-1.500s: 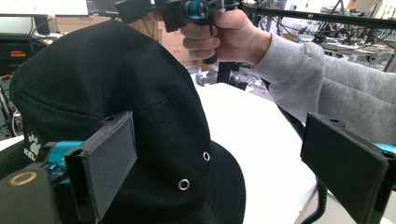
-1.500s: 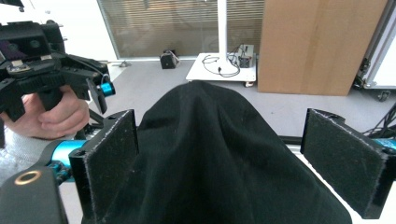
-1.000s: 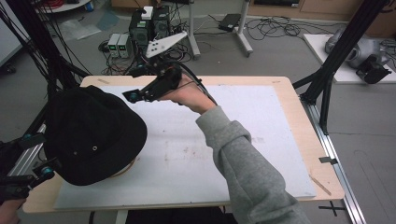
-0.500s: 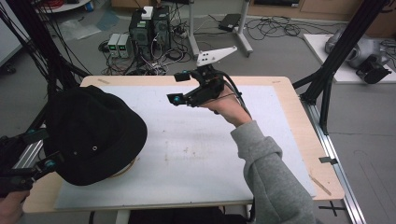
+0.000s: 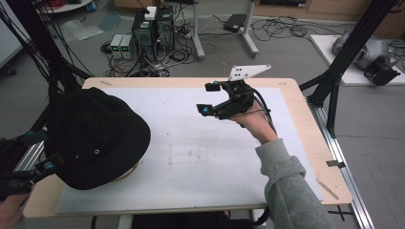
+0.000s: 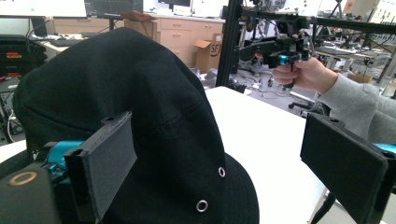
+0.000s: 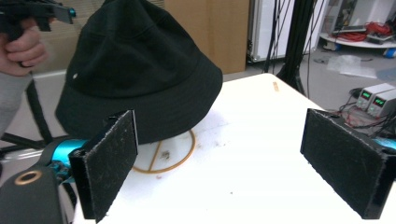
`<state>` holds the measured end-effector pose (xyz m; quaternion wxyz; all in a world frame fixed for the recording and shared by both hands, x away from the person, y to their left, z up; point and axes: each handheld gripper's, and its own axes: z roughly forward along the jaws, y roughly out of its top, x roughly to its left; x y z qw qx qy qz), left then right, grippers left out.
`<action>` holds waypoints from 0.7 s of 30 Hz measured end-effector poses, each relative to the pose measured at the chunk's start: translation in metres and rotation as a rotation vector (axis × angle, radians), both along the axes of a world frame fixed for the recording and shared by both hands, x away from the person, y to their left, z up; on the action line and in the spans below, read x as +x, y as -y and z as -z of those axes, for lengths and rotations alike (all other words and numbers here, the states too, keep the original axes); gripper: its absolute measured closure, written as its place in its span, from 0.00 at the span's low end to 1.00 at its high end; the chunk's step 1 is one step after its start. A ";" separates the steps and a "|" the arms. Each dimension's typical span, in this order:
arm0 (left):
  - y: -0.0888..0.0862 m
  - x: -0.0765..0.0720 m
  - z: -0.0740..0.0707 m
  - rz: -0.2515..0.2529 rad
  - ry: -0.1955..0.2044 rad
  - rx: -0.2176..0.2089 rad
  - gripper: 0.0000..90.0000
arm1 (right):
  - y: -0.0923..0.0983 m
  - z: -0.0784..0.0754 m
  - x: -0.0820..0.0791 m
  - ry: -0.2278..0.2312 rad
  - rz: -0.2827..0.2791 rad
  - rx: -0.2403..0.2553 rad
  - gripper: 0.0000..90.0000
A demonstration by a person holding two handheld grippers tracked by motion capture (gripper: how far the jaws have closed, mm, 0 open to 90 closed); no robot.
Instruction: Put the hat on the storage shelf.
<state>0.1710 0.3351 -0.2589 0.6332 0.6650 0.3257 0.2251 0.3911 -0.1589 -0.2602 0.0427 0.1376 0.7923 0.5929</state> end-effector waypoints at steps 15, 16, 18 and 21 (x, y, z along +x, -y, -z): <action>0.003 0.007 0.002 0.006 -0.009 -0.002 0.12 | 0.062 0.024 -0.028 0.033 0.170 0.005 0.12; 0.003 0.007 0.002 0.006 -0.009 -0.002 0.12 | 0.062 0.024 -0.028 0.033 0.170 0.005 0.12; 0.005 0.008 0.002 0.009 -0.009 0.001 0.12 | 0.069 0.029 -0.032 0.036 0.209 -0.013 0.12; 0.007 0.010 0.002 0.013 -0.010 0.002 0.12 | 0.082 0.037 -0.040 0.035 0.254 -0.016 0.12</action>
